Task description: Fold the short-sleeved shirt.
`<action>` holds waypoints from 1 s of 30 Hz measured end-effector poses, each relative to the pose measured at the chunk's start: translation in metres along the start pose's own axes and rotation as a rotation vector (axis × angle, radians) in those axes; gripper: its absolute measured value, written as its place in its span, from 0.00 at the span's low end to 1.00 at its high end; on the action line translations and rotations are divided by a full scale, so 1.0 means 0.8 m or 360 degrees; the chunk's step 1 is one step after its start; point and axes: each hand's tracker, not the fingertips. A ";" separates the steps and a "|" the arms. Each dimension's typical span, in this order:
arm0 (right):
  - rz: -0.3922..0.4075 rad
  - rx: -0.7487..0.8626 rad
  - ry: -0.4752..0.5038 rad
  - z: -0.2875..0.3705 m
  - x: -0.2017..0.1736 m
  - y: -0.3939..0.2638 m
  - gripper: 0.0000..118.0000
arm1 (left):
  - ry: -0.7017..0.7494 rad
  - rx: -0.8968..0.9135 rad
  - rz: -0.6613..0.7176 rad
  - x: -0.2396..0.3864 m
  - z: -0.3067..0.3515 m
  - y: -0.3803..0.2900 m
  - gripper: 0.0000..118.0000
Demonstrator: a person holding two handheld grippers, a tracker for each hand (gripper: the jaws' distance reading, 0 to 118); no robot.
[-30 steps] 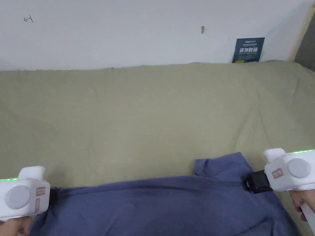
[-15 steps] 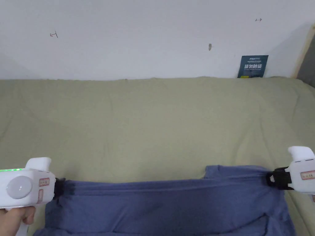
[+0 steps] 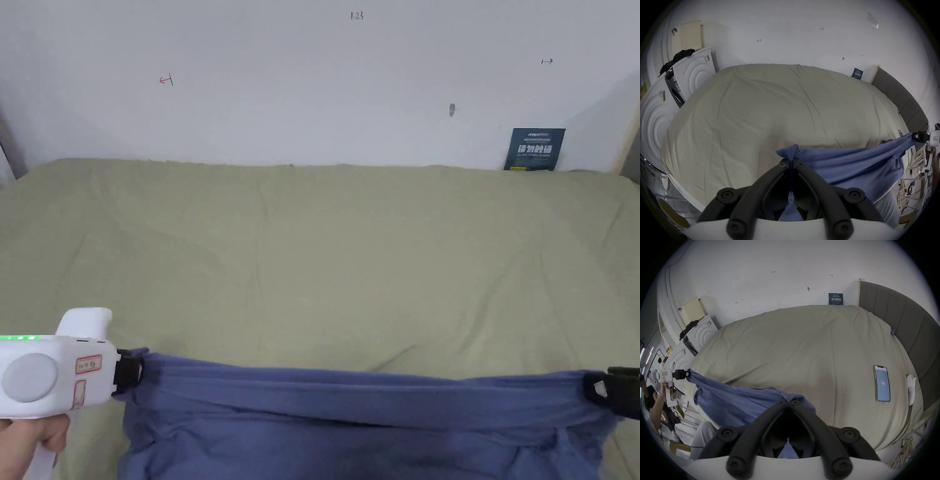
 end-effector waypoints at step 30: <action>-0.0084 -0.0141 -0.0193 -0.006 -0.012 -0.126 1.00 | 0.0036 -0.0094 -0.0002 -0.021 0.038 -0.137 0.96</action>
